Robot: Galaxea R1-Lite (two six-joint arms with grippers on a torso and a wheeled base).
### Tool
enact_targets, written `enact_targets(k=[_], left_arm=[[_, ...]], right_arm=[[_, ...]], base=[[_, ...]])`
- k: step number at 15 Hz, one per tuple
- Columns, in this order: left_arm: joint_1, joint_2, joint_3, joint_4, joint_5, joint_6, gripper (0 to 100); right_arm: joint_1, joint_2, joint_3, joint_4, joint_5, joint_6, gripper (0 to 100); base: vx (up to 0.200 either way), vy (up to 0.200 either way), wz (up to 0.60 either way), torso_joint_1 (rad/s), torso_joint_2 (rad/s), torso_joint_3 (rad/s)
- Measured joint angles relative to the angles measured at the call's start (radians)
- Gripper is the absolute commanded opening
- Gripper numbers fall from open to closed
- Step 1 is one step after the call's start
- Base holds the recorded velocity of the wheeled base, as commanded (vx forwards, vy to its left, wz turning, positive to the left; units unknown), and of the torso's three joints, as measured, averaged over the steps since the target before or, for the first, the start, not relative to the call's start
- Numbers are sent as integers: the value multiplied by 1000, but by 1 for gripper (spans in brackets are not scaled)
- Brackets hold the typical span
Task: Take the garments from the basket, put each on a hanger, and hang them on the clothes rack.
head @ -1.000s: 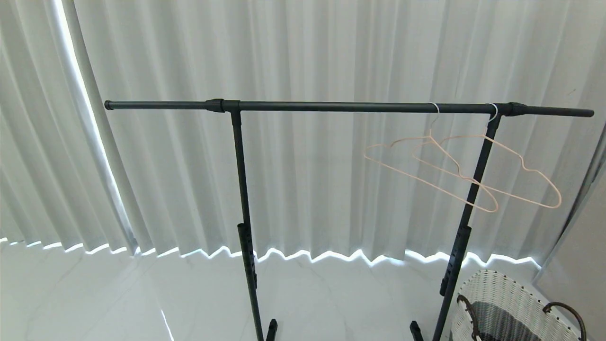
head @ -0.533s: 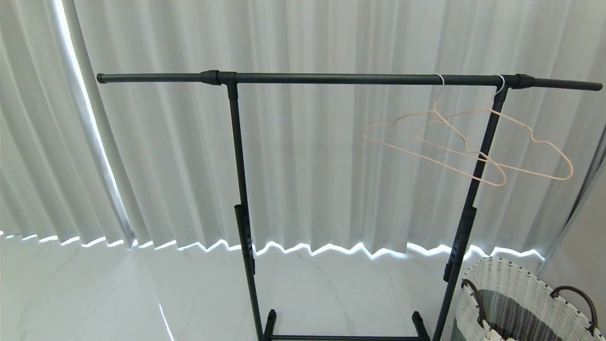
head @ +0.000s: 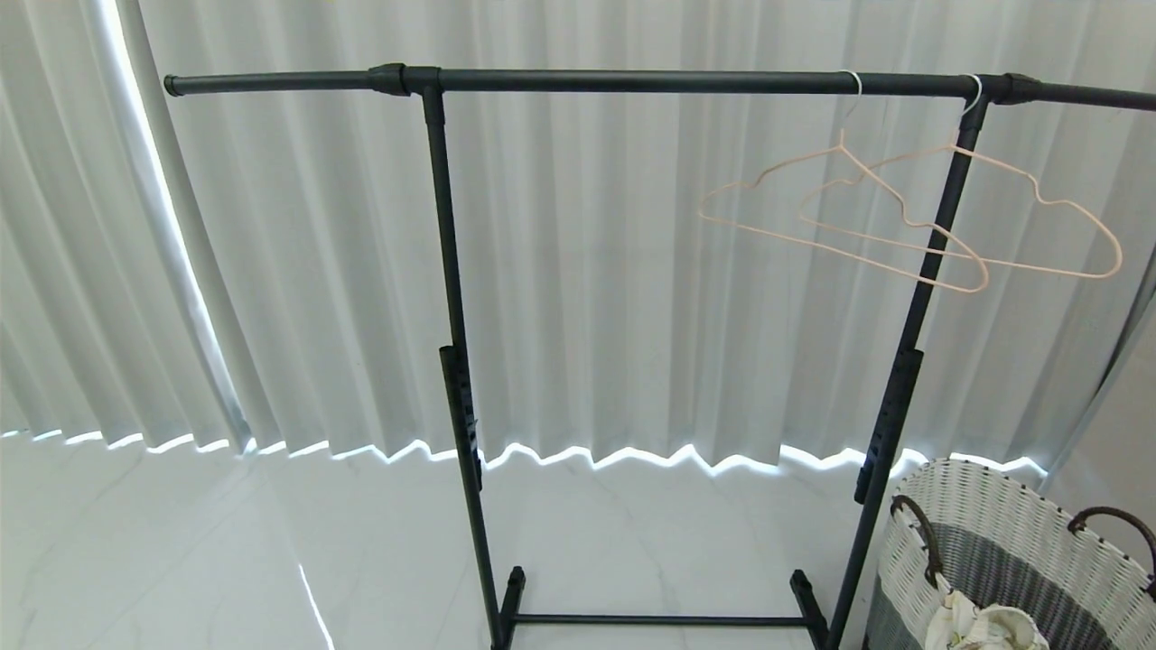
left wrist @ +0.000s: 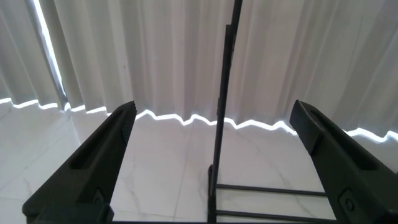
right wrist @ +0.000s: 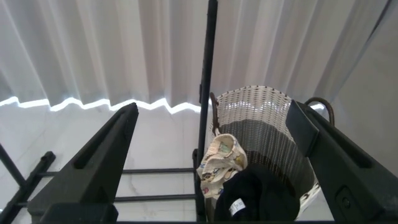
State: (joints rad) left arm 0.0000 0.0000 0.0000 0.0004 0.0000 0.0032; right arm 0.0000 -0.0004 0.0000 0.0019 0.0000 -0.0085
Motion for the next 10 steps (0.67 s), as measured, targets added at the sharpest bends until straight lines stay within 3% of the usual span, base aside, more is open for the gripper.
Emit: enact_targets(k=[5, 10], left_arm=[[0, 0, 0, 0, 0, 1, 100], [0, 0, 0, -1, 0, 1, 100]], right_arm=[[0, 0, 0, -1, 0, 1, 100], [0, 0, 0, -1, 0, 1, 100]], base=[[0, 0, 0, 0, 0, 0], [-200, 0, 0, -11, 42, 32]])
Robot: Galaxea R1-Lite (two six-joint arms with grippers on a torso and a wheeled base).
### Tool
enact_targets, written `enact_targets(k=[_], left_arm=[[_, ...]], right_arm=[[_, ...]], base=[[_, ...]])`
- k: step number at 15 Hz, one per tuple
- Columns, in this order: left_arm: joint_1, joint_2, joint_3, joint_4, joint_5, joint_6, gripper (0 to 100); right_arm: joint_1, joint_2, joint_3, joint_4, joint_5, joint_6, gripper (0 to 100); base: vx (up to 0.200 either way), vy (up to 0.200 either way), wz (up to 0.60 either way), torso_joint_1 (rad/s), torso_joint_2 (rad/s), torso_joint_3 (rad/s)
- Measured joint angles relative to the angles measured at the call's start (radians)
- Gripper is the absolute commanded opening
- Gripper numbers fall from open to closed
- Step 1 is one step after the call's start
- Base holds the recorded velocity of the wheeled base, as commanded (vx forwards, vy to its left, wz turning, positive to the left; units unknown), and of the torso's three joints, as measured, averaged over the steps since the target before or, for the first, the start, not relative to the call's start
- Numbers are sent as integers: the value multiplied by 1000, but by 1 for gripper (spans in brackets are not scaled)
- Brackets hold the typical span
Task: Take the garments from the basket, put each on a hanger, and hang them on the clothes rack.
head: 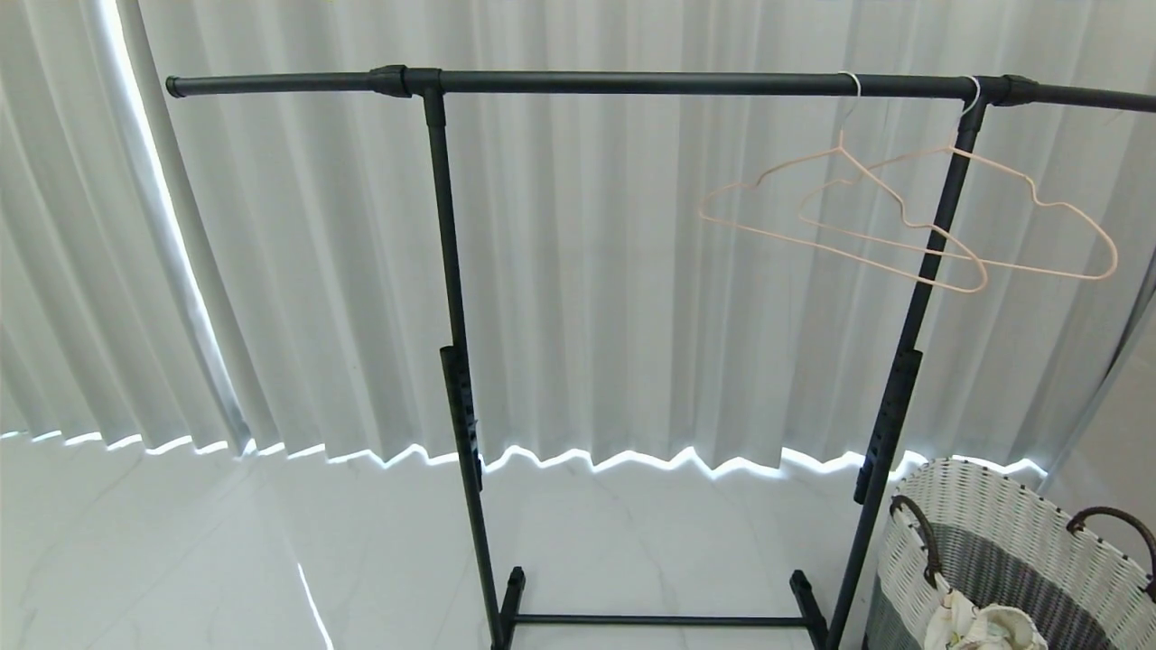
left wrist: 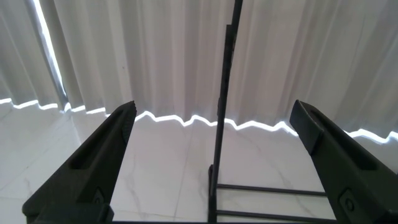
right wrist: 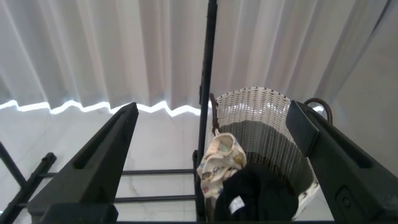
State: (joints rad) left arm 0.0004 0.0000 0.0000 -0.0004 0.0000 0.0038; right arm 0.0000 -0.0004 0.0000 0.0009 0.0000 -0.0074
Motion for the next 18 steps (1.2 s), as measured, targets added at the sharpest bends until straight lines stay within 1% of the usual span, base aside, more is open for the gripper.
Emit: enact_targets(k=[2, 10, 12, 18], left_arm=[[0, 0, 0, 0, 0, 0, 100], [0, 0, 0, 0, 0, 0, 100], [0, 0, 0, 1, -1, 11, 100], [0, 0, 0, 0, -2, 13, 100]], right_arm=[[0, 0, 0, 0, 0, 0, 100], [0, 0, 0, 1, 0, 3, 100], [0, 0, 0, 1, 0, 2, 100], [0, 0, 0, 1, 0, 2, 100]], base=[[-200, 0, 0, -39, 105, 68], [0, 0, 0, -3, 7, 4], [0, -200, 0, 5, -2, 5], [0, -200, 0, 2, 2, 3]])
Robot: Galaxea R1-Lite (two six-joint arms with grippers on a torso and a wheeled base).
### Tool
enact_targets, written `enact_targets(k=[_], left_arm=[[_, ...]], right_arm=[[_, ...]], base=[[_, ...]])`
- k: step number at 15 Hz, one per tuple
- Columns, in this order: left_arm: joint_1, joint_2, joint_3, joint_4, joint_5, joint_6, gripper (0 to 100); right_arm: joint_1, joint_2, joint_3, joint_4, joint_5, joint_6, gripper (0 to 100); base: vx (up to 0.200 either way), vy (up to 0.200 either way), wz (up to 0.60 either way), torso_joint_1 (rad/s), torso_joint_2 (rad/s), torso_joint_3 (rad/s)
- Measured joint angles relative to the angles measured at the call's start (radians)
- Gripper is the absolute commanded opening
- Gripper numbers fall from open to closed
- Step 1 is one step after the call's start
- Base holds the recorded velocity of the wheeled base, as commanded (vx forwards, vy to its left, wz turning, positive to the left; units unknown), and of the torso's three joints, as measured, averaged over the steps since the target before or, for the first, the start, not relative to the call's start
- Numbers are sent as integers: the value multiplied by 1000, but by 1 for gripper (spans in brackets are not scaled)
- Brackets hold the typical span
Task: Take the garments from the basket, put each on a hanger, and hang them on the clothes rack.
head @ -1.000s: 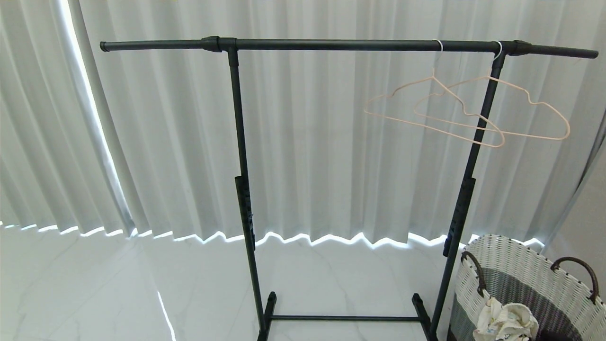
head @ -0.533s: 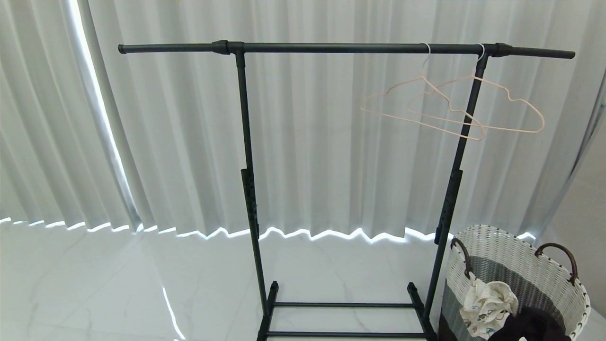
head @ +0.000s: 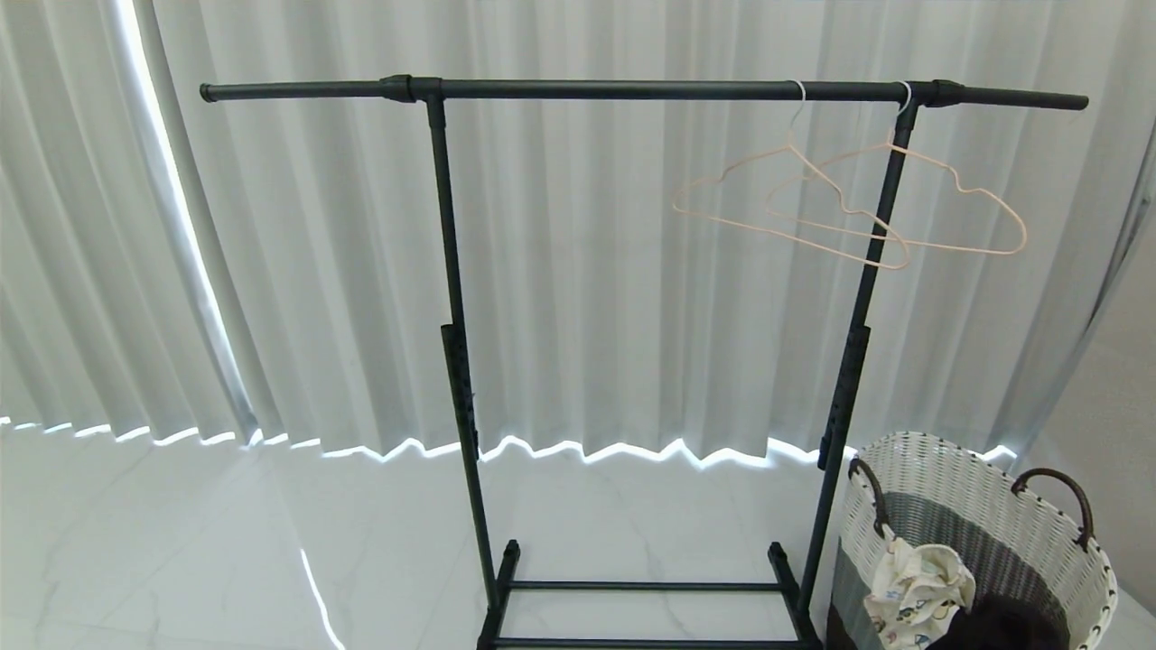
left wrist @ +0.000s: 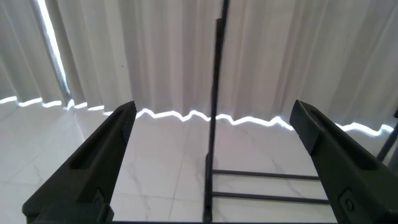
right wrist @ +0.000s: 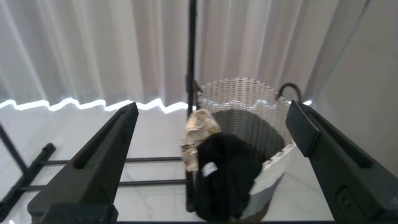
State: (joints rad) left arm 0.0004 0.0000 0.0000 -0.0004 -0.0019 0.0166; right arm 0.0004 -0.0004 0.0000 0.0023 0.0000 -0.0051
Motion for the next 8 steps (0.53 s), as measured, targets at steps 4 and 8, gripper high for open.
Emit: enact_targets(k=[4, 8], left_arm=[[0, 0, 0, 0, 0, -1, 100], [0, 0, 0, 0, 0, -5, 100]], right_arm=[[0, 0, 0, -1, 0, 2, 100], [0, 0, 0, -1, 0, 5, 100]], base=[[0, -200, 0, 4, 6, 2], [50, 0, 0, 1, -1, 1]])
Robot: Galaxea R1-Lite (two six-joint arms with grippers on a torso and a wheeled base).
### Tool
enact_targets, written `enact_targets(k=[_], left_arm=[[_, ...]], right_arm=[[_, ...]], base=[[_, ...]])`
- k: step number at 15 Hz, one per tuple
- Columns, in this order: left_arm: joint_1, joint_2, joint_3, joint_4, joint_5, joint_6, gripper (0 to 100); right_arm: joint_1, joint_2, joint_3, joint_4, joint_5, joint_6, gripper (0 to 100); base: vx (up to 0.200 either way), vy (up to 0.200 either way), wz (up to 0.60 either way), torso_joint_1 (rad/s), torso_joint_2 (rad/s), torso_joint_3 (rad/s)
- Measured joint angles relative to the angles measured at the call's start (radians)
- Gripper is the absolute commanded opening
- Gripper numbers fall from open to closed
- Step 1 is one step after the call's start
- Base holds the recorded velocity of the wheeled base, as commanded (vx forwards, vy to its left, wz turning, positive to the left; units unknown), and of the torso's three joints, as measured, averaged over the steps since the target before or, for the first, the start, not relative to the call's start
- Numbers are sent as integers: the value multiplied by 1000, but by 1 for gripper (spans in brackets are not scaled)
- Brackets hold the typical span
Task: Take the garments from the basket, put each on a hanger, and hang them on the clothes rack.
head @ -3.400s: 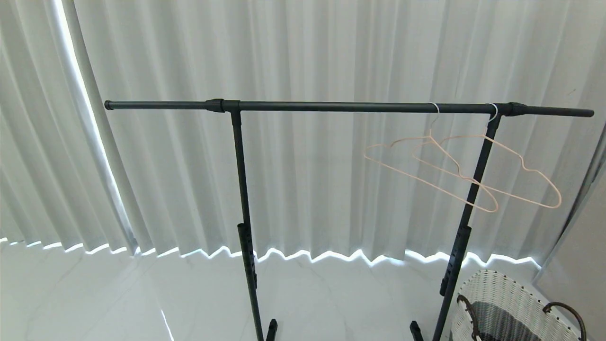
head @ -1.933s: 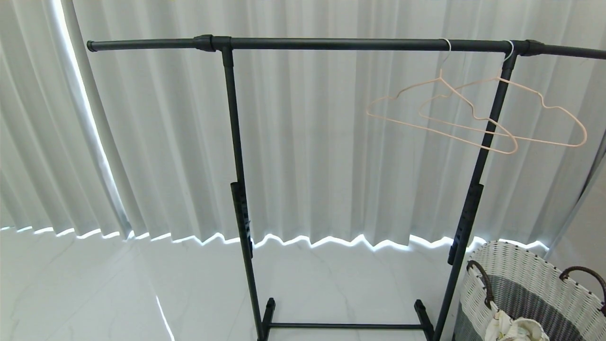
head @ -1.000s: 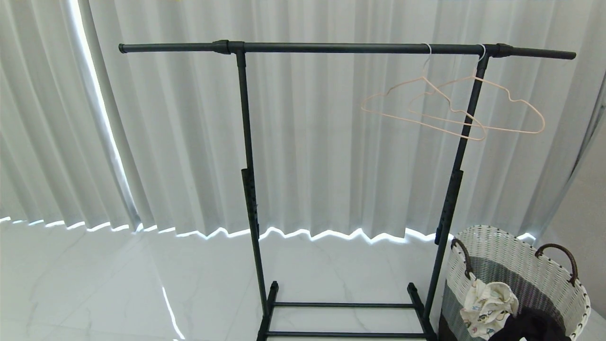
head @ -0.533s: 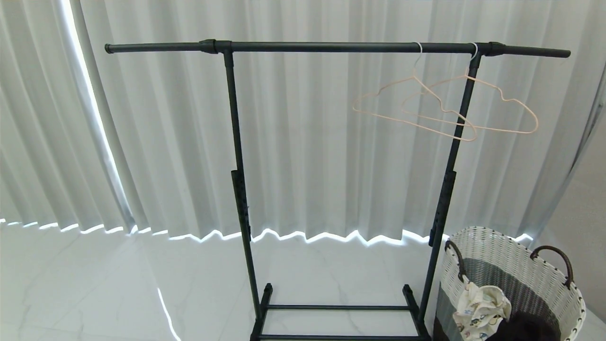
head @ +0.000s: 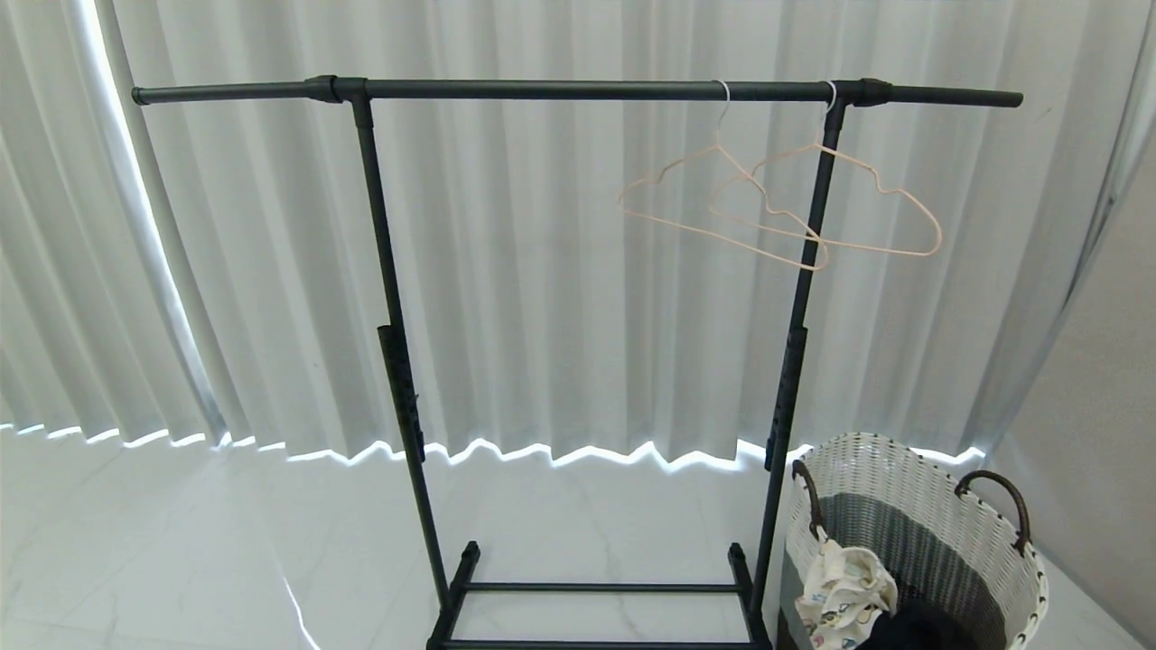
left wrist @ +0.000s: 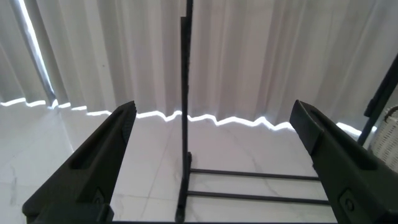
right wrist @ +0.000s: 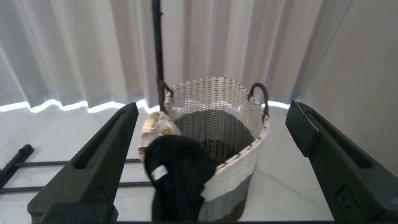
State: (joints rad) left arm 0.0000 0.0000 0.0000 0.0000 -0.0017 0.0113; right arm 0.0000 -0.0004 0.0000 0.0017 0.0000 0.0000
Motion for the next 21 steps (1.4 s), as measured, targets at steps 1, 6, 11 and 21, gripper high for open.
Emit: enact_targets(k=[1, 6, 11, 21], left_arm=[[0, 0, 0, 0, 0, 0, 100], [0, 0, 0, 0, 0, -5, 100], [0, 0, 0, 0, 0, -7, 100], [0, 0, 0, 0, 1, -8, 100]], right_arm=[[0, 0, 0, 0, 0, 0, 100], [0, 0, 0, 0, 1, -7, 100], [0, 0, 0, 0, 9, -101, 100], [66, 226, -202, 12, 88, -32, 100]], base=[[200, 0, 0, 2, 7, 2], [160, 0, 0, -1, 2, 4], [0, 0, 0, 0, 0, 0], [0, 0, 0, 0, 0, 0]])
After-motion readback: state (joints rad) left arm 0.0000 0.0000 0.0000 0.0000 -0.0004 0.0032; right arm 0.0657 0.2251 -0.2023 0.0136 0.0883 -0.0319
